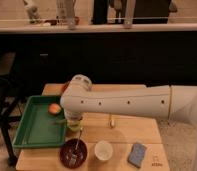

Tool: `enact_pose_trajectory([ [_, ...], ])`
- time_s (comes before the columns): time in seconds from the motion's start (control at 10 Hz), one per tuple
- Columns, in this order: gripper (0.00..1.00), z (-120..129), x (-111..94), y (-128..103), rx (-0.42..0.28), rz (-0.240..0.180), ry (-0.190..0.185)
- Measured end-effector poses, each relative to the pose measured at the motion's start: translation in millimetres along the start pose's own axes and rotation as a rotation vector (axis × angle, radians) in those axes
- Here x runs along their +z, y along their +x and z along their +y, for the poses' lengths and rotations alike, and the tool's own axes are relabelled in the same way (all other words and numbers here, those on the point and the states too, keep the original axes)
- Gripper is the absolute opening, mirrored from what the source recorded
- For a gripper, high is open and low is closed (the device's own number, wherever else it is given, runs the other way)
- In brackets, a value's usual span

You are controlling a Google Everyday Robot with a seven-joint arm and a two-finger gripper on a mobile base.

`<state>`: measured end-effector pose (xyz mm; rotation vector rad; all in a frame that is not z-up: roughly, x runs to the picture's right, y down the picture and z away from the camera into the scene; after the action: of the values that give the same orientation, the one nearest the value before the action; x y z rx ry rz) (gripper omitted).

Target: Place pepper in table surface

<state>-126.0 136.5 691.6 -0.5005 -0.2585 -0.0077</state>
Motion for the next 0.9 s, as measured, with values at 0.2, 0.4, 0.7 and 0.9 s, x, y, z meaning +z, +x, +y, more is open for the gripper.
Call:
enact_pose_trajectory([
  [0.2, 0.0, -2.5, -3.0, 2.6, 0.02, -0.005, 0.014],
  [0.4, 0.0, -3.7, -12.5, 19.2, 0.067, -0.016, 0.045],
  [0.7, 0.0, -2.5, -37.2, 77.9, 0.176, -0.063, 0.115],
  [0.9, 0.0, -1.9, -43.6, 107.3, 0.241, -0.093, 0.138],
])
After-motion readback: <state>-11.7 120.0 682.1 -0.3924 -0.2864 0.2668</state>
